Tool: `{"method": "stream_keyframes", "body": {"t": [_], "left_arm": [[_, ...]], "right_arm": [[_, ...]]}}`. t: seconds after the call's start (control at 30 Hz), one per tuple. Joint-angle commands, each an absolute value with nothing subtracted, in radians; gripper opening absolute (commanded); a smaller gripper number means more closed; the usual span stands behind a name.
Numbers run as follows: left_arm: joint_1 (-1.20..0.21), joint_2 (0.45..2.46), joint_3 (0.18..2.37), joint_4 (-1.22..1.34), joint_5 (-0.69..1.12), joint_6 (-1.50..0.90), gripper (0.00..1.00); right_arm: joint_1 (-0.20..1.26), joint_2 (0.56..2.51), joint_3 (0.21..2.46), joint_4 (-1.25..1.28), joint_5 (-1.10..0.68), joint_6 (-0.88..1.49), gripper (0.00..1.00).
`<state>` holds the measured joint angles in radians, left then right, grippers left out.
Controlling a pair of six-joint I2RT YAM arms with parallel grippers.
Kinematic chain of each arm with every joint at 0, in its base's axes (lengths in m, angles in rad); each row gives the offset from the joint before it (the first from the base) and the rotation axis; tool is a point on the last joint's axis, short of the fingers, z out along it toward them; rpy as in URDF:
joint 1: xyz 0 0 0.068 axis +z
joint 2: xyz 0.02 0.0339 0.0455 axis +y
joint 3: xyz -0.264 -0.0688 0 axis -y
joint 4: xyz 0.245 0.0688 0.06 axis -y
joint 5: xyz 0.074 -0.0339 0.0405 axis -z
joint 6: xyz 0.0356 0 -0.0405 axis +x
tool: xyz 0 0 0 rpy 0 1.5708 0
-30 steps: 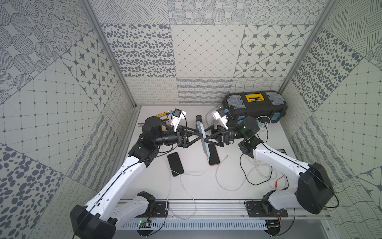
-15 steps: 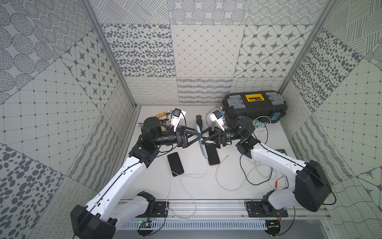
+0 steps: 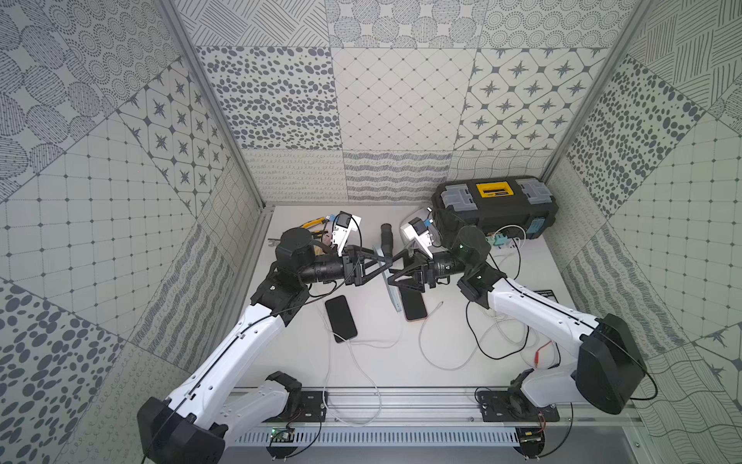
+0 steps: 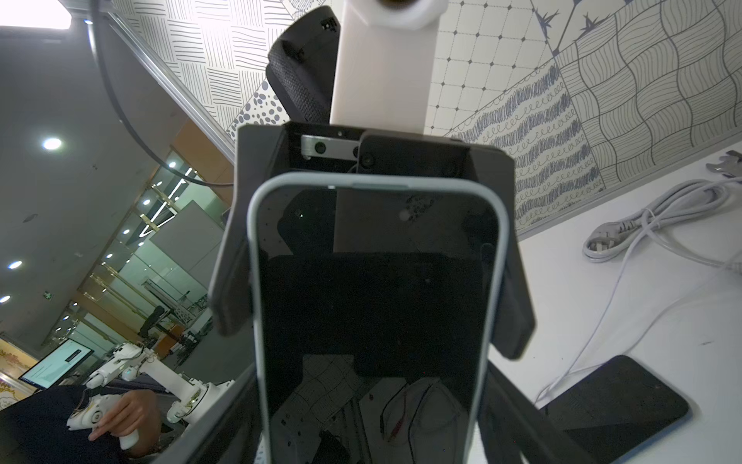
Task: Unplug the charging cable from the phone
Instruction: Pick up the phone at the center of the board.
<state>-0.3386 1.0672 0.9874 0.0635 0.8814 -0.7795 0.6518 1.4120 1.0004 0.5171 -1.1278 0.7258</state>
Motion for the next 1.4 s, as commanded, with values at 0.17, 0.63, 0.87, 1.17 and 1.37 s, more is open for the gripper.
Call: {"method": "stream_keyframes", "body": {"t": [0.17,0.63,0.87,1.17,1.37], "left_arm": [[-0.341,1.06,0.986,0.168,0.946,-0.768,0.52],[-0.341,1.066,1.049,0.204,0.955,-0.751,0.0],[-0.336,1.088,1.134,0.143,0.928,-0.711,0.0],[-0.321,1.11,1.194,0.12,0.91,-0.686,0.0],[-0.313,1.123,1.216,0.114,0.911,-0.684,0.0]], "right_arm": [[0.647,1.389,1.025,0.434,-1.069,0.693,0.62],[0.649,1.215,0.92,0.25,-1.077,0.483,0.85],[0.648,1.139,0.815,0.338,-1.059,0.491,0.79],[0.666,1.126,0.757,0.372,-1.033,0.492,0.68],[0.695,1.144,0.751,0.349,-1.026,0.455,0.55]]}}
